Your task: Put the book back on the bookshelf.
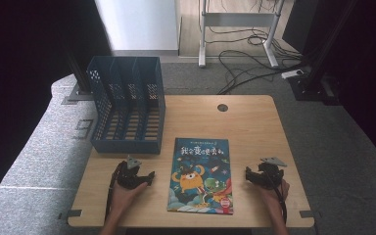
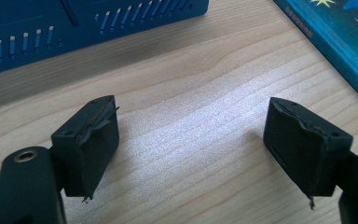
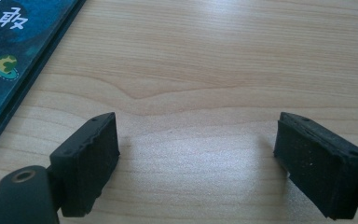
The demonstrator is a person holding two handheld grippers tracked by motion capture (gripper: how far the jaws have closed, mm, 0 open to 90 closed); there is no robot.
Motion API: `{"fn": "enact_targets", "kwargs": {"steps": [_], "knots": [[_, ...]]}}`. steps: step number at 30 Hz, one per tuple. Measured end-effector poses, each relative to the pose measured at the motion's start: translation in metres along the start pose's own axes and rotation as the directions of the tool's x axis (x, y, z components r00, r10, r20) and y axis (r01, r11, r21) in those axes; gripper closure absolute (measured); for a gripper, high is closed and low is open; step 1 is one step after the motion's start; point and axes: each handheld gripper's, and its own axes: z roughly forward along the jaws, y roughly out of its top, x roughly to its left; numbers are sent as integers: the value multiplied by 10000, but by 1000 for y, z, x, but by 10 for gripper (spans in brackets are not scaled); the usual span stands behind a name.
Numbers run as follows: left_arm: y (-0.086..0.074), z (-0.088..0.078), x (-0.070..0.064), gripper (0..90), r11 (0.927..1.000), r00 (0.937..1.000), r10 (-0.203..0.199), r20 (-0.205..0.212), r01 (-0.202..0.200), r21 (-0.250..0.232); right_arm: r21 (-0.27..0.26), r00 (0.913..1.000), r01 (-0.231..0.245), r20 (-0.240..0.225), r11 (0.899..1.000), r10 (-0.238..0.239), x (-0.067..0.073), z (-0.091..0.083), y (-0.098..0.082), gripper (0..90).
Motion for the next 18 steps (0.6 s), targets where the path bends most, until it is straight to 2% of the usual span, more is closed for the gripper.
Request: {"fn": "enact_targets", "kwargs": {"steps": [1, 5, 7, 10, 11, 15, 18], "knots": [[0, 0, -1, 160, 9999, 9999, 114, -42, -114, 64, 2, 10000, -11, 0, 10000, 11, 0, 0, 0, 137], [0, 0, -1, 157, 9999, 9999, 92, -50, -92, 63, -3, 9999, -67, -81, 10000, 67, 0, -1, 0, 145], [0, 1, -1, 158, 10000, 10000, 19, -76, -19, 44, 12, 9996, 236, 161, 9997, -236, 3, -1, 1, 151], [1, 0, -1, 159, 10000, 10000, -52, -60, 52, 33, 13, 9996, 259, 80, 9997, -260, 6, -2, 2, 154], [0, 0, -1, 158, 10000, 10000, -79, -28, 80, 19, -8, 9997, 260, 16, 9997, -260, 7, -3, 2, 157], [2, -3, -1, 159, 9993, 9979, -369, 539, 368, 18, -197, 9994, 234, -232, 9995, -238, 13, -5, 4, 167], [4, -6, -2, 159, 9992, 9979, -378, 525, 384, -109, -288, 9989, 253, -377, 9993, -264, 16, -7, 5, 170]]}}
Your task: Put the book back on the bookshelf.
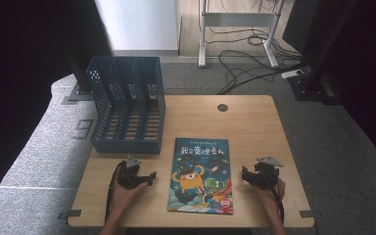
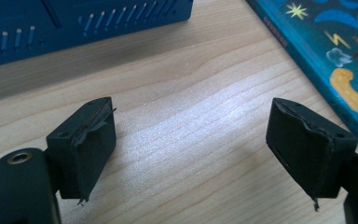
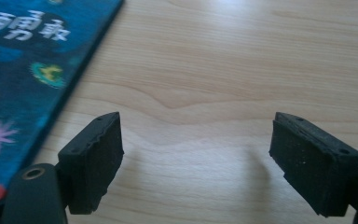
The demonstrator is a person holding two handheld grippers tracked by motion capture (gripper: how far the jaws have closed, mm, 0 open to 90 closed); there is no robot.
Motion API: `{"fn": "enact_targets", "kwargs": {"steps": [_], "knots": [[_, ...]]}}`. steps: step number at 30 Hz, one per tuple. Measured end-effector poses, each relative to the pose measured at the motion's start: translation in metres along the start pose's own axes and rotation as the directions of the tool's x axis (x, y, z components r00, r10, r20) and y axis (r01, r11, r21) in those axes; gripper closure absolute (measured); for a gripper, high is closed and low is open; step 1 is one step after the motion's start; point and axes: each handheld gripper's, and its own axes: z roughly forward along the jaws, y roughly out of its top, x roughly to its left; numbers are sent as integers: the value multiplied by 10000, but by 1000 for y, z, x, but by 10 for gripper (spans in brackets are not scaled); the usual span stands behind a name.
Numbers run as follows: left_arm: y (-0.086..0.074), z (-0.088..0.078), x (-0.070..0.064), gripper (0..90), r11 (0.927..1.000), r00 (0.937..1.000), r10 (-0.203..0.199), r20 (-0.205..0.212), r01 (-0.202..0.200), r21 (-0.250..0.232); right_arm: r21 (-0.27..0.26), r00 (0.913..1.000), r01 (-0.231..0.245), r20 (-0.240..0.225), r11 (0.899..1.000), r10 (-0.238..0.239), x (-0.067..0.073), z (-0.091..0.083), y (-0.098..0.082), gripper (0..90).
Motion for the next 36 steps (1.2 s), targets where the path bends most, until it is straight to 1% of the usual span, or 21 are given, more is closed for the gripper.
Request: {"fn": "enact_targets", "kwargs": {"steps": [2, 3, 4, 8, 10, 12, 14, 15, 16, 19, 22, 26, 30, 32, 33, 34, 35, 36], "knots": [[0, -1, -2, 161, 10000, 10000, 26, -18, -26, -51, -124, 9998, -6, -195, 9999, 3, 4, -2, 1, 172], [1, -1, -3, 162, 10000, 10000, 71, -8, -71, -55, -207, 9993, -2, -367, 9998, -6, 7, -4, 3, 175], [1, -2, -4, 162, 9999, 9999, 115, -13, -115, -54, -207, 9993, -2, -367, 9998, -6, 7, -4, 3, 175], [2, -4, -8, 161, 9990, 9991, 403, 129, -400, -220, -336, 9974, 25, -713, 9994, -49, 13, -7, 5, 182], [3, -6, -10, 161, 9986, 9988, 464, 177, -459, -274, -412, 9962, 87, -860, 9991, -123, 17, -9, 6, 186], [4, -7, -12, 161, 9982, 9984, 515, 213, -508, -318, -444, 9957, 86, -914, 9990, -126, 18, -10, 6, 187], [5, -8, -15, 161, 9978, 9981, 569, 238, -561, -343, -524, 9948, 177, -997, 9985, -229, 22, -11, 7, 189], [5, -8, -15, 161, 9978, 9981, 569, 238, -561, -343, -524, 9948, 177, -997, 9985, -229, 22, -11, 7, 189], [5, -8, -16, 161, 9978, 9980, 573, 250, -565, -342, -593, 9934, 172, -1118, 9981, -238, 25, -11, 7, 189], [6, -9, -18, 161, 9979, 9977, 556, 388, -543, -344, -667, 9918, 189, -1246, 9976, -271, 28, -13, 8, 191], [6, -9, -19, 161, 9978, 9976, 570, 393, -557, -348, -742, 9903, 231, -1350, 9970, -330, 33, -13, 9, 194], [7, -8, -21, 158, 9977, 9964, 584, 606, -562, -374, -758, 9875, 99, -1559, 9971, -217, 38, -12, 12, 195], [11, -7, -23, 158, 9974, 9960, 637, 633, -613, -381, -736, 9858, 92, -1665, 9972, -214, 41, -10, 15, 199], [14, -5, -26, 158, 9978, 9958, 615, 675, -596, -296, -641, 9833, 188, -1796, 9978, -301, 47, -7, 18, 200], [15, -4, -26, 158, 9980, 9953, 604, 760, -586, -253, -641, 9833, 188, -1796, 9978, -301, 47, -7, 18, 200], [17, -2, -28, 158, 9979, 9947, 620, 820, -605, -212, -603, 9826, 243, -1825, 9979, -350, 49, -6, 19, 199], [20, -1, -31, 158, 9976, 9942, 677, 832, -663, -191, -596, 9807, 350, -1902, 9976, -457, 55, -3, 23, 199], [22, 0, -33, 159, 9973, 9941, 723, 810, -710, -189, -619, 9799, 355, -1938, 9975, -469, 57, -3, 24, 200]]}}
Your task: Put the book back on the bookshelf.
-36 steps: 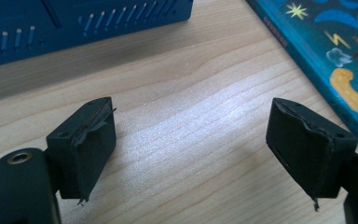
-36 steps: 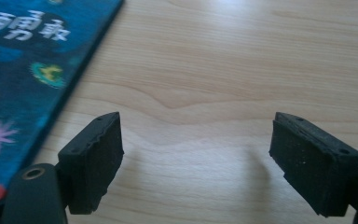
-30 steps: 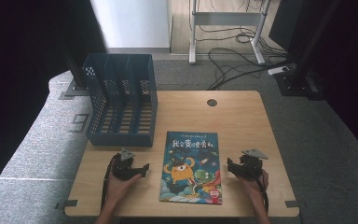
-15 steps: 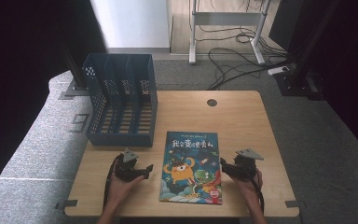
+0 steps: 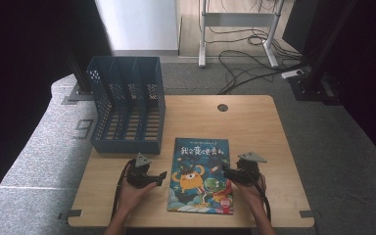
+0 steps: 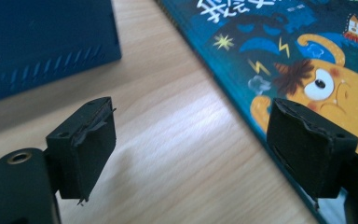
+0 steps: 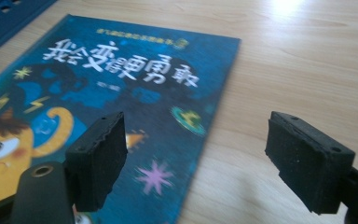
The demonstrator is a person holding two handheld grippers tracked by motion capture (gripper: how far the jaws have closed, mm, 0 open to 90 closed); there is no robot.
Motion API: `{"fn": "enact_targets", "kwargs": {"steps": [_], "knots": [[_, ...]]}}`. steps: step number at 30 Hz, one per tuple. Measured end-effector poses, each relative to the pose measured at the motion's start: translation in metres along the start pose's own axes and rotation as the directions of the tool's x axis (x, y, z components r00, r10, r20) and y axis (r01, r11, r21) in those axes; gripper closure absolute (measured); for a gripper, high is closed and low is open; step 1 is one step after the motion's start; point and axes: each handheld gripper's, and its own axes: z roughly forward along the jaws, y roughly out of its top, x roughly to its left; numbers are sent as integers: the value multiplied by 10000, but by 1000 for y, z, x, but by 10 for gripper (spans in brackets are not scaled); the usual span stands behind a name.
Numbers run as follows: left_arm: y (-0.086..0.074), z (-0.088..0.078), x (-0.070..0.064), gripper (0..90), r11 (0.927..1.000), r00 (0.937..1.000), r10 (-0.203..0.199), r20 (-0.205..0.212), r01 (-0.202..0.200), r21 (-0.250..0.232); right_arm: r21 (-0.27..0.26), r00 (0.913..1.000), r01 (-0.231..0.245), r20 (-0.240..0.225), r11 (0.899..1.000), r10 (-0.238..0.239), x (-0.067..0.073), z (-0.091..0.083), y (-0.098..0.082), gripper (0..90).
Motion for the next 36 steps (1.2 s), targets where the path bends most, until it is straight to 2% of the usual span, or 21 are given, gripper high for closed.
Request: {"fn": "enact_targets", "kwargs": {"steps": [5, 8, 10, 13, 16, 24, 36], "knots": [[12, 8, -10, 161, 9996, 9996, 280, 27, -280, 72, 45, 9998, 35, -217, 10000, -34, 10, 9, 6, 198], [8, 11, -15, 162, 9998, 9996, 183, 234, -184, 50, 107, 9996, 30, -264, 9999, -28, 12, 12, 5, 196], [5, 14, -17, 165, 9993, 9987, 133, 486, -150, 340, 206, 9996, 70, -274, 9998, -64, 13, 15, 3, 193], [0, 15, -22, 165, 9982, 9990, 398, 183, -406, 433, 404, 9998, 61, -183, 9992, -54, 13, 20, -5, 194], [-4, 18, -23, 166, 9977, 9991, 415, 102, -420, 528, 510, 9999, 76, -132, 9987, -69, 13, 22, -8, 193], [-4, 18, -32, 167, 9979, 9983, 527, 259, -536, 374, 738, 9994, 84, -336, 9972, -59, 16, 27, -11, 180], [-6, 28, -48, 166, 9948, 9949, 808, 608, -842, 566, 828, 9985, -69, -530, 9965, 113, 16, 30, -12, 177]]}}
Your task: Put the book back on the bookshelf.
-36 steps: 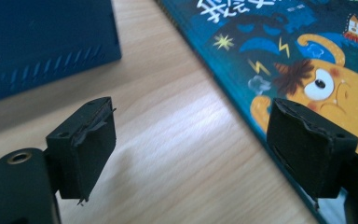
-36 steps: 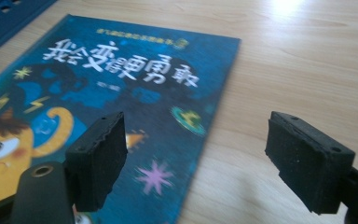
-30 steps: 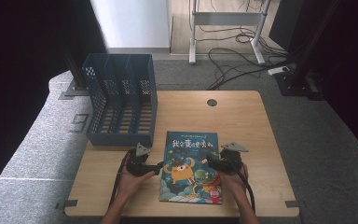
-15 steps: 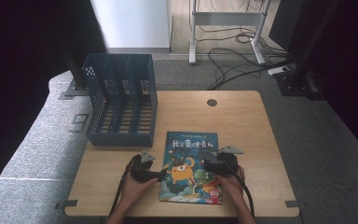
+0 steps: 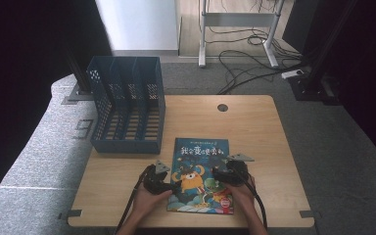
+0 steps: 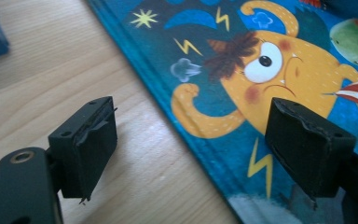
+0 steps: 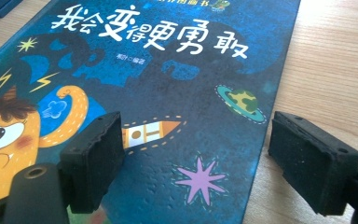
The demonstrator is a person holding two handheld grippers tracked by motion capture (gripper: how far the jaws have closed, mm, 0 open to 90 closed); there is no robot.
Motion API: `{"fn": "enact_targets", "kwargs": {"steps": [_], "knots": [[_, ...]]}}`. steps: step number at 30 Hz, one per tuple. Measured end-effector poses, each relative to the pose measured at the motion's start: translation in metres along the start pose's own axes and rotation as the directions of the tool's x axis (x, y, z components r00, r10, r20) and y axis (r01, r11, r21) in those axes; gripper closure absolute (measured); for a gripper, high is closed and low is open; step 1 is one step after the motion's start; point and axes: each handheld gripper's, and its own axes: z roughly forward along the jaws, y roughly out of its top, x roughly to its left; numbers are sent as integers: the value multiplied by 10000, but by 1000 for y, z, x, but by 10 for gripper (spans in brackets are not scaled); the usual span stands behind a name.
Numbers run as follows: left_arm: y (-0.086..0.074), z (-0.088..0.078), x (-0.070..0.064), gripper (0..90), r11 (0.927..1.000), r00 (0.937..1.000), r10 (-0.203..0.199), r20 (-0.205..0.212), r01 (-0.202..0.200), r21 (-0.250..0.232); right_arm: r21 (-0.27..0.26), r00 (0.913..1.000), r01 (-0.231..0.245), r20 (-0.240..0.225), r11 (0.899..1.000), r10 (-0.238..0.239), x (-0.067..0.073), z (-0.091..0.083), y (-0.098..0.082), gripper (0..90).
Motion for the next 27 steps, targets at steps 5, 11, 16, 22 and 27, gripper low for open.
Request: {"fn": "enact_targets", "kwargs": {"steps": [5, 11, 16, 22, 27], "knots": [[0, 2, -4, 162, 10000, 9998, 30, 210, -30, 1, 25, 9999, -111, -103, 9999, 111, 0, -1, 0, 181], [0, 2, -4, 162, 10000, 9996, -33, 276, 33, 21, -34, 9986, -459, -248, 9989, 458, -2, -2, 1, 188], [1, 3, -3, 154, 9998, 9992, -153, 356, 149, 97, -105, 9978, -564, -354, 9984, 560, -2, -5, 3, 192], [1, 3, -4, 139, 9996, 9992, -251, 305, 246, 167, -5, 9982, -477, -357, 9989, 477, -2, -6, 3, 189], [1, 3, -6, 139, 9997, 9990, -189, 414, 183, 145, 18, 9984, -451, -330, 9990, 452, -1, -5, 3, 186]]}}
